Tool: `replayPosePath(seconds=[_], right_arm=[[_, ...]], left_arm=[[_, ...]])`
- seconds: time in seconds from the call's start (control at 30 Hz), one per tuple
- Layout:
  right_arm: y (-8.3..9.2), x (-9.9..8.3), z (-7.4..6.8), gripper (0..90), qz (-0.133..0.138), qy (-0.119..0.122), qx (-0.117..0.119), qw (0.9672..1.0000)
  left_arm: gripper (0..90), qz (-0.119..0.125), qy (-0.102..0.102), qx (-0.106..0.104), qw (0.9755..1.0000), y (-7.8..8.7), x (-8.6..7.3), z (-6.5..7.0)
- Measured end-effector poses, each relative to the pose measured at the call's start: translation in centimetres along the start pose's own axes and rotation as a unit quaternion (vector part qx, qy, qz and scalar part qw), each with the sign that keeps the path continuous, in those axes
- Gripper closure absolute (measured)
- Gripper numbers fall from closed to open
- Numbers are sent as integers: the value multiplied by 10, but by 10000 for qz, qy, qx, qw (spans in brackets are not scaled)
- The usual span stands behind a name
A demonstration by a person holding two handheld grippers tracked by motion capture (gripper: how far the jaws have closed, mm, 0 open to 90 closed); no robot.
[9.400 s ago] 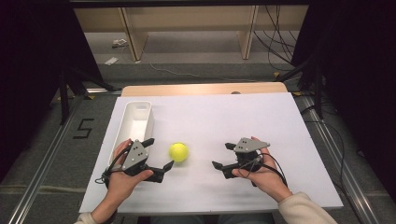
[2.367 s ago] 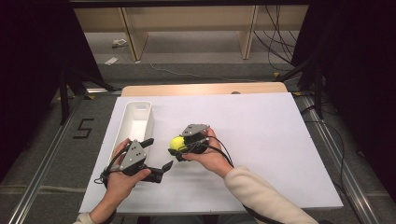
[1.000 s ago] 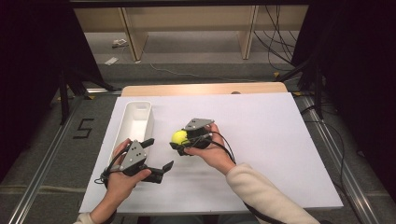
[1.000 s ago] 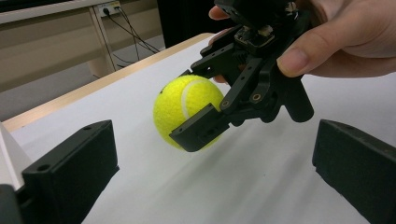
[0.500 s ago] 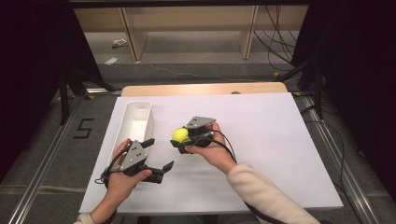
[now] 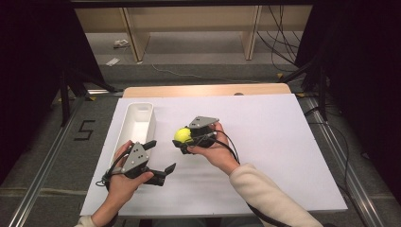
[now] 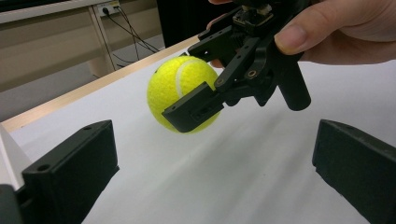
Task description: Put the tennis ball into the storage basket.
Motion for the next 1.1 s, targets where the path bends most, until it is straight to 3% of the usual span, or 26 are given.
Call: replayPosePath(seconds=[1.1], right_arm=[[-6, 17, 4, 266, 69, -10, -108, 9999]], left_arm=[[0, 8, -24, 6, 10000, 0, 1, 1]])
Point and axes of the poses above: each handheld gripper's, and its own axes: y roughly backward along the jaws, x roughly out of its top, z roughly to its right, the point moved 3 cm from there along -y, roughly forward along the jaws, and after that the axes turned 9 degrees about z, right-handed, at the moved point
